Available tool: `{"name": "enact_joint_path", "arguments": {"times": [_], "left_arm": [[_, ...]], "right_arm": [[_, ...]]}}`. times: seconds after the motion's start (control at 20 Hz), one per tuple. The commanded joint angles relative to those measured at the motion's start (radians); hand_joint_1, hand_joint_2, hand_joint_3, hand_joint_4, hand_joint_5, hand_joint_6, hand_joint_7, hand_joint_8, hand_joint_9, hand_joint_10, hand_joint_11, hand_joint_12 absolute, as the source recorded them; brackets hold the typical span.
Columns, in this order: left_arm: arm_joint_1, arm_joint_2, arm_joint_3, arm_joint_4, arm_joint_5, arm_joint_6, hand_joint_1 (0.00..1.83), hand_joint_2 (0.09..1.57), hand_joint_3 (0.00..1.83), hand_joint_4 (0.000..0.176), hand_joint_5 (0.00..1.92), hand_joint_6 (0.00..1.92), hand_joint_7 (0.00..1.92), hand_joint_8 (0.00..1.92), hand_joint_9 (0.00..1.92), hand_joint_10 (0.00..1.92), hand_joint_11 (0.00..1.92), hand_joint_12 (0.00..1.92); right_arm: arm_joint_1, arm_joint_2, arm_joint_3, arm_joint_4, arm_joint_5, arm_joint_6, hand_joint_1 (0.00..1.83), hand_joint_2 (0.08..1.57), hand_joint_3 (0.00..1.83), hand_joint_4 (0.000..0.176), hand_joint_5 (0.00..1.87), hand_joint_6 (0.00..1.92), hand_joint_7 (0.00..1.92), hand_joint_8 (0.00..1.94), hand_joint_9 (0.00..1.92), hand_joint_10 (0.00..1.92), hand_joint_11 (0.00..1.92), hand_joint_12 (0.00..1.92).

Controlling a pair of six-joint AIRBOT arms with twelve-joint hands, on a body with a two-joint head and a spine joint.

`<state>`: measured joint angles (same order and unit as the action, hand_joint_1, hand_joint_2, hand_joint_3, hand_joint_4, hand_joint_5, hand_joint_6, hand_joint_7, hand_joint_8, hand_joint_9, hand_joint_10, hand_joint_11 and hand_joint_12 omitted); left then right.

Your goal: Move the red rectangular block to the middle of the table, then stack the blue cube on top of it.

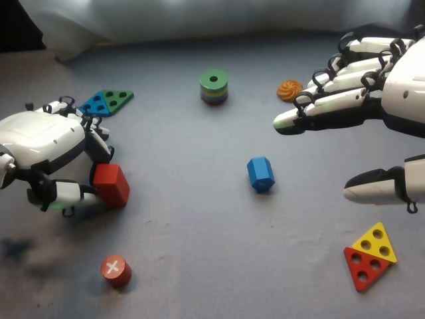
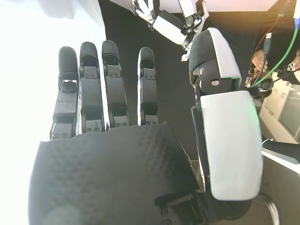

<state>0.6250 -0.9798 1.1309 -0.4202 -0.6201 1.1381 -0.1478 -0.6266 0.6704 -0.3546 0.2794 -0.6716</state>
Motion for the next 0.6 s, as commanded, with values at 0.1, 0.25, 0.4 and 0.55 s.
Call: {"name": "enact_joint_path", "arguments": {"times": [0.1,0.25,0.4,0.55], "left_arm": [[-0.006,0.032,-0.019,-0.004,-0.093,0.014,1.03,1.09,0.0,0.176,1.02,0.91,0.48,0.0,0.34,0.01,0.0,0.67],[0.003,0.038,-0.036,-0.015,-0.093,0.02,1.02,1.1,0.0,0.176,1.0,0.94,0.48,0.0,0.34,0.0,0.0,0.68],[0.003,0.037,-0.046,-0.015,-0.093,0.025,1.02,1.1,0.0,0.176,1.0,0.94,0.47,0.0,0.34,0.0,0.0,0.67],[0.003,0.036,-0.045,-0.017,-0.093,0.03,1.04,1.08,0.0,0.176,1.04,0.87,0.49,0.0,0.36,0.01,0.0,0.7]], "right_arm": [[0.009,0.011,-0.005,0.015,0.11,0.007,0.58,1.15,0.0,0.0,0.32,0.0,0.33,0.0,0.3,0.0,0.0,0.86],[0.008,0.011,-0.005,0.015,0.11,0.007,0.56,1.15,0.0,0.0,0.33,0.01,0.34,0.01,0.3,0.01,0.0,0.88],[0.008,0.011,-0.005,0.015,0.11,0.007,0.56,1.15,0.0,0.0,0.32,0.0,0.33,0.0,0.29,0.0,0.0,0.87],[0.008,0.011,-0.005,0.015,0.11,0.007,0.57,1.15,0.0,0.0,0.33,0.01,0.33,0.0,0.31,0.01,0.0,0.87]]}}
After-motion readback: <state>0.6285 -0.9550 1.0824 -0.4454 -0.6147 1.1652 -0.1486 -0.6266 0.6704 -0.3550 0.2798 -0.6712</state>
